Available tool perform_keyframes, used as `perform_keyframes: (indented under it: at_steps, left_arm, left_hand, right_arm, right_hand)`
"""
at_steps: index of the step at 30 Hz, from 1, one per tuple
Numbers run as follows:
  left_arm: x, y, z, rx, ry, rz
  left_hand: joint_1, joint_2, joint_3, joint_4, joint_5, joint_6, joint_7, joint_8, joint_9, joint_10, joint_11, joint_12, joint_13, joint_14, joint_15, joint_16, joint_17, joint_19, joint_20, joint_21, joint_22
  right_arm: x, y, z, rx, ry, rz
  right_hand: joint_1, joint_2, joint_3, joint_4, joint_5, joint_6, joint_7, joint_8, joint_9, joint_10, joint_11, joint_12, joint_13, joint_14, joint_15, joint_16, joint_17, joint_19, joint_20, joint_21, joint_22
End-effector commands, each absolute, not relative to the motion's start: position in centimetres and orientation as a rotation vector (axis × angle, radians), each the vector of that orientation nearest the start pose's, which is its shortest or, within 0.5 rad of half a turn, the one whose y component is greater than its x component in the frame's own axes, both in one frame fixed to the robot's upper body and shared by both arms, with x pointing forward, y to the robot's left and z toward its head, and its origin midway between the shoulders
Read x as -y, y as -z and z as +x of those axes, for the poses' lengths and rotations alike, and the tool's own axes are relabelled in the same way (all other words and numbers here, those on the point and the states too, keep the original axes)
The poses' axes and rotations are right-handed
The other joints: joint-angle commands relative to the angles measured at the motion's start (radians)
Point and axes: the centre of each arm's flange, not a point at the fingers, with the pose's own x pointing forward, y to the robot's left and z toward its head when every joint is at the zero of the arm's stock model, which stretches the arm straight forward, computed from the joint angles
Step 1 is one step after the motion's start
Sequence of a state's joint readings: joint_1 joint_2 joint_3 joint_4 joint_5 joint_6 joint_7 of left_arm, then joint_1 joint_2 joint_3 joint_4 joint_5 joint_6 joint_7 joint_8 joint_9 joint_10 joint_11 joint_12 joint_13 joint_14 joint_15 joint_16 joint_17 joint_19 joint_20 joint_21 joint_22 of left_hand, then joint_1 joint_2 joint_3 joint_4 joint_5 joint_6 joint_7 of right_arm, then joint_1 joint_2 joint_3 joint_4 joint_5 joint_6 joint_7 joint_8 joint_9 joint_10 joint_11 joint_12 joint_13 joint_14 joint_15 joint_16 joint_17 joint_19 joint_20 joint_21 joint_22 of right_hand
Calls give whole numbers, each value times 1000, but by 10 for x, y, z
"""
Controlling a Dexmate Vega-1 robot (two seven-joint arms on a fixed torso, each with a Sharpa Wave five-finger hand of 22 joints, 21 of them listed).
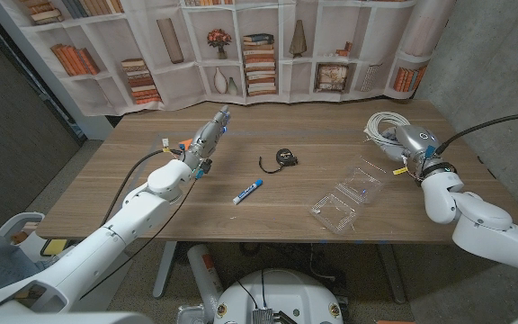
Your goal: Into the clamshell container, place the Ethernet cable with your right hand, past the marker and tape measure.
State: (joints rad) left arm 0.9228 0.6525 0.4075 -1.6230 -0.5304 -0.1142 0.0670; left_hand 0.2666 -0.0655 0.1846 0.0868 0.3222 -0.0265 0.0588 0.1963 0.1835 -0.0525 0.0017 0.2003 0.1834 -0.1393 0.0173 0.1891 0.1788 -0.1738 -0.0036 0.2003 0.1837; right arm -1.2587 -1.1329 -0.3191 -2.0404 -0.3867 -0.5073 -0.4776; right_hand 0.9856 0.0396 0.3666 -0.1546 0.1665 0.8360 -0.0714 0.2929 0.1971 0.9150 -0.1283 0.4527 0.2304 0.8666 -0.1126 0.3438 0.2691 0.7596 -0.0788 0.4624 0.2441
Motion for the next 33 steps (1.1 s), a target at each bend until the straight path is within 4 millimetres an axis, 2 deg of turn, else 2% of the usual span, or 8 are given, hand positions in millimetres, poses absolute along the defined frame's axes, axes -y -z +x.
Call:
perform_keyframes:
  at_steps: [1, 33]
  left_arm:
    - [-248, 8, 602, 579, 254, 189]
    - [-251, 1, 594, 580, 235, 217]
  left_hand:
    - [6, 7, -3, 4, 9, 1, 3, 2, 3, 1, 0, 4, 6, 1, 3, -1, 4, -50, 9, 4, 2]
    - [9, 10, -8, 4, 9, 2, 2, 2, 3, 0, 2, 4, 6, 1, 2, -1, 4, -50, 9, 4, 2]
  right_arm:
    - [355, 34, 493, 579, 461, -1432]
    - [336, 47, 474, 689, 353, -1516]
  right_hand:
    - [100, 89, -2, 0, 6, 104, -98, 1, 6, 51, -46, -1, 3, 6, -127, -3, 3, -4, -128, 8, 5]
    - [109, 90, -12, 1, 6, 111, -102, -3, 7, 54, -46, -2, 6, 10, -127, -4, 7, -7, -128, 18, 8]
